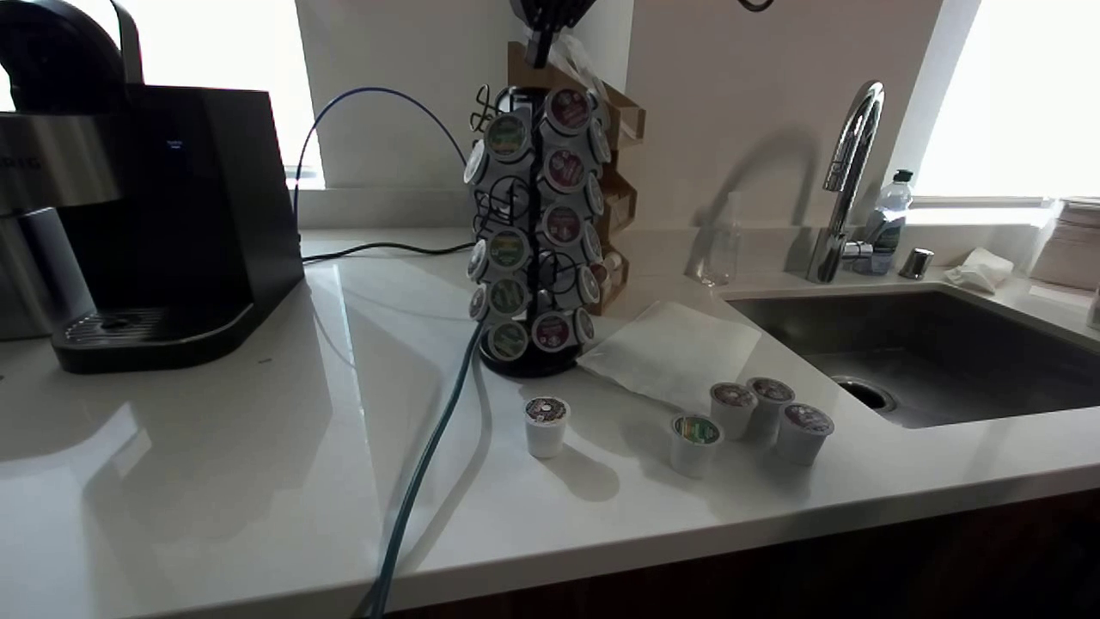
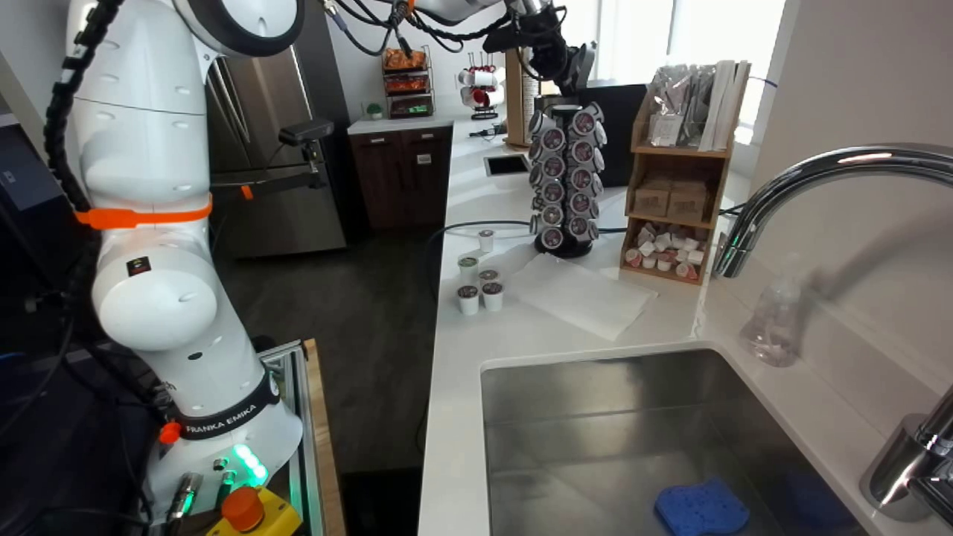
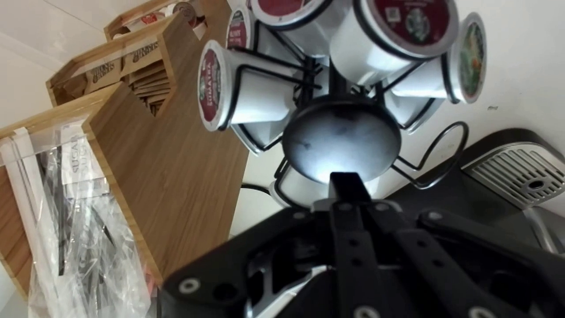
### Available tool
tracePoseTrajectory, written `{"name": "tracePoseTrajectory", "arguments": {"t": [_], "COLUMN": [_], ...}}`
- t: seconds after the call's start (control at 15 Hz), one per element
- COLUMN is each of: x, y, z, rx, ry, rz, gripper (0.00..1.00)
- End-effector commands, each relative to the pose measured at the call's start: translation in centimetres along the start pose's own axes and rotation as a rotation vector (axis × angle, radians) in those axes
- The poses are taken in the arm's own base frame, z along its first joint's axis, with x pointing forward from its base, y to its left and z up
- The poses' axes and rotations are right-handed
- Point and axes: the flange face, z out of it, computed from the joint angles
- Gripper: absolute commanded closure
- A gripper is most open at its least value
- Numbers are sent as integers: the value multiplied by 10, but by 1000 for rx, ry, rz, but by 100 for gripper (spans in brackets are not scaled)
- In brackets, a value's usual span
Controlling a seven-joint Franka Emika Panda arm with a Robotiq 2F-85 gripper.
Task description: Slightly rotate the rack then place one of the small white containers in one of the empty slots closer to the bottom
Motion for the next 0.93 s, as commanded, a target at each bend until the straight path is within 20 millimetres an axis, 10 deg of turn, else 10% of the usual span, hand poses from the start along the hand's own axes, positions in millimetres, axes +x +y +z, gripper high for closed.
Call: {"name": "tracePoseTrajectory", "arguments": {"t": [0.0, 0.87], "x": [0, -5], "y": [-2, -2], "z": [-1, 11], "rx": [14, 33], "ry": [-49, -116], "rz": [6, 32], "gripper": [100, 100]}}
